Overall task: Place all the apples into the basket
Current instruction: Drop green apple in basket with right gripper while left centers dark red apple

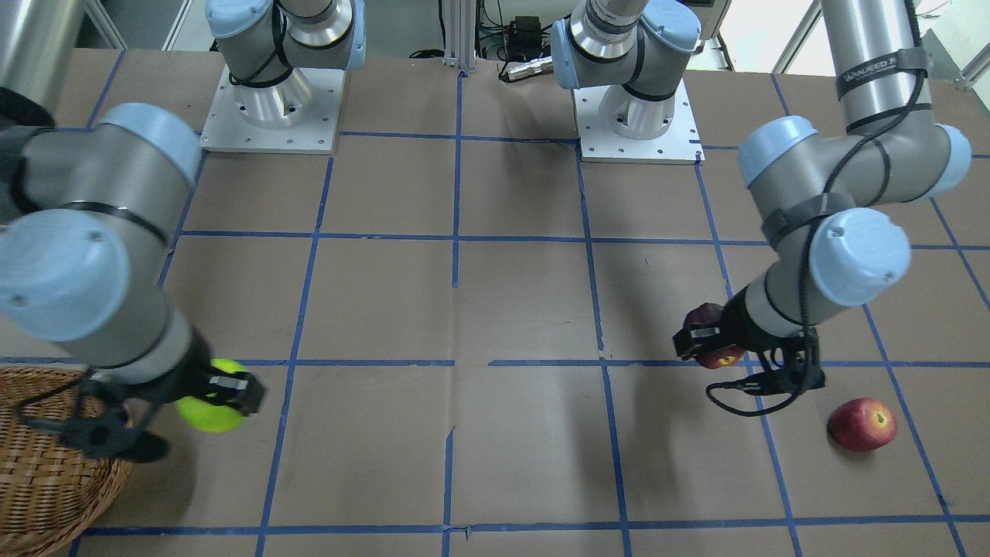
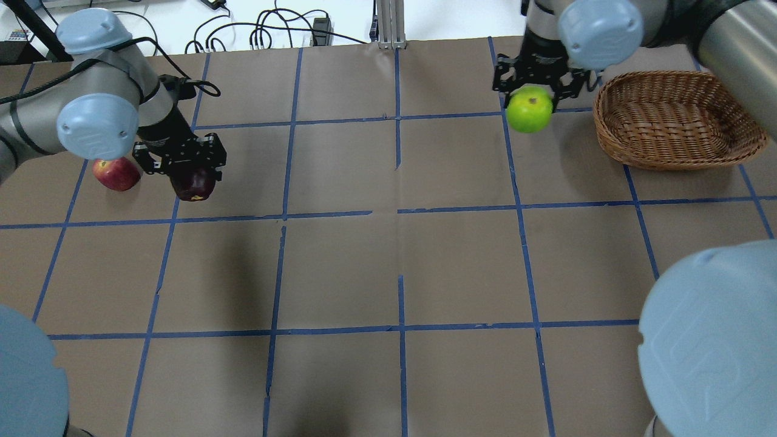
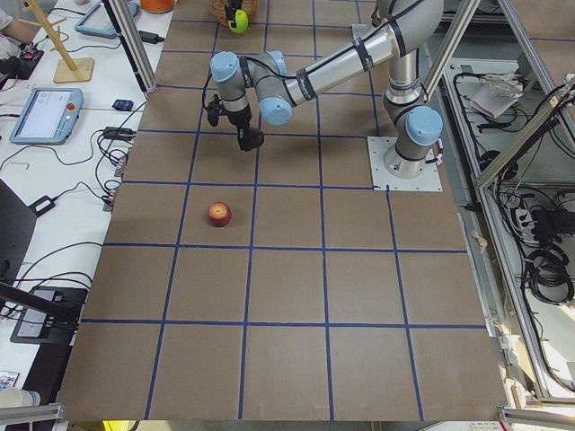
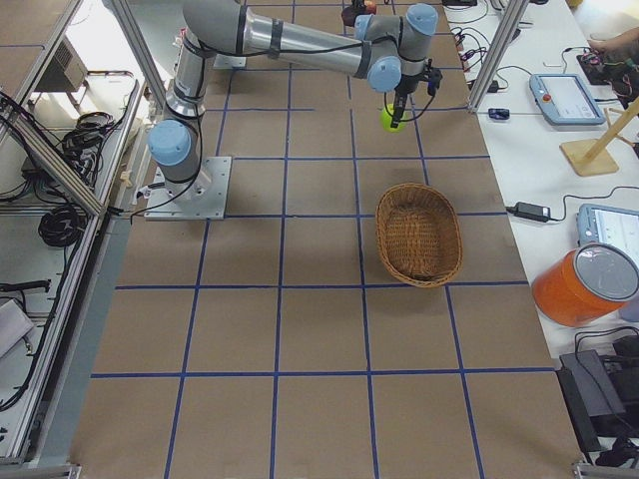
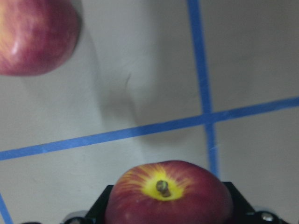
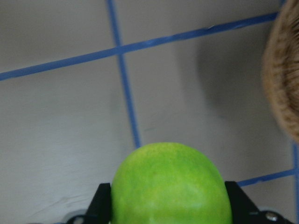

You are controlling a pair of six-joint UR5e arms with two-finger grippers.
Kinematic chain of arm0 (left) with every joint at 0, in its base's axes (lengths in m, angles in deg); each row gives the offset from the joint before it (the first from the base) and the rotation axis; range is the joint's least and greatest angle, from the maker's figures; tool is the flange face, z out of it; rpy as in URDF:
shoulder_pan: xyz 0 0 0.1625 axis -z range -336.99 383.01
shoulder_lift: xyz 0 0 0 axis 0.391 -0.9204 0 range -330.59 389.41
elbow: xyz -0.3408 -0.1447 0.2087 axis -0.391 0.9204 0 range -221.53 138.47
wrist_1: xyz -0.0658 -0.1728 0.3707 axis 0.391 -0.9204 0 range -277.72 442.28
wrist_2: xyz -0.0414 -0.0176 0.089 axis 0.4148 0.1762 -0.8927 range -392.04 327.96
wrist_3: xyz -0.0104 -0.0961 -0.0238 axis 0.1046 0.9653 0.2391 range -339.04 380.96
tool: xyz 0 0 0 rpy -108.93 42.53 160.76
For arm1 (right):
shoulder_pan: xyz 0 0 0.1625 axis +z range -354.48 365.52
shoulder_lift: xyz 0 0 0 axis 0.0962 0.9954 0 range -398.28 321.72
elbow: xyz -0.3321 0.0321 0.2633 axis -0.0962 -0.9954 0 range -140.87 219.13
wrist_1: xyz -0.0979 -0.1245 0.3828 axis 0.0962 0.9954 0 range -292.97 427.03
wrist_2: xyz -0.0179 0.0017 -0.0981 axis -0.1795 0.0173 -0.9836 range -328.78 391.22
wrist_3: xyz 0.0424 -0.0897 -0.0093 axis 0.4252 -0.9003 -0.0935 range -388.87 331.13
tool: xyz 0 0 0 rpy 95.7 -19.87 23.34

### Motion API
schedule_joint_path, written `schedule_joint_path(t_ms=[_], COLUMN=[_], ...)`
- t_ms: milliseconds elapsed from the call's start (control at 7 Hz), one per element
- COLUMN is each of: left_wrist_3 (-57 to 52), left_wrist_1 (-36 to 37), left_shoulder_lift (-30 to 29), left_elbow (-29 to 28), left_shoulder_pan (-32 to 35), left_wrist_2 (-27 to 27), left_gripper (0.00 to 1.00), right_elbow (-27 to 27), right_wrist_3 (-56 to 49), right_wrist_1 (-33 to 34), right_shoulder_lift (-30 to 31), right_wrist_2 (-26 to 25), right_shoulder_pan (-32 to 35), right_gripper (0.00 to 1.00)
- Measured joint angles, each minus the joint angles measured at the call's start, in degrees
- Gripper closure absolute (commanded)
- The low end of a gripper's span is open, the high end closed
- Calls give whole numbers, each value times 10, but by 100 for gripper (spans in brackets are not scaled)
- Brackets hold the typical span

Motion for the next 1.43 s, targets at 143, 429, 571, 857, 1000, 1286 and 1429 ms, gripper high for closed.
schedule_joint_path(t_ms=[143,429,571,857,1000,1286,1429], left_wrist_3=[115,331,416,491,499,486,471], left_wrist_1=[19,96,131,194,215,216,195], left_shoulder_lift=[-7,-43,-67,-107,-119,-119,-108], left_elbow=[-2,2,4,12,12,5,-5], left_shoulder_pan=[59,162,206,262,270,271,268], left_wrist_2=[7,47,64,73,73,70,69], left_gripper=[56,57,57,0,0,0,0], right_elbow=[-6,-7,-8,-10,-10,-8,-9], right_wrist_3=[-108,-291,-351,-408,-413,-414,-417], right_wrist_1=[2,39,87,170,195,214,215], right_shoulder_lift=[0,-18,-44,-97,-115,-135,-137], right_wrist_2=[-21,-36,-44,-51,-50,-45,-44], right_shoulder_pan=[-68,-170,-202,-237,-242,-243,-243], right_gripper=[100,100,100,95,62,0,0])
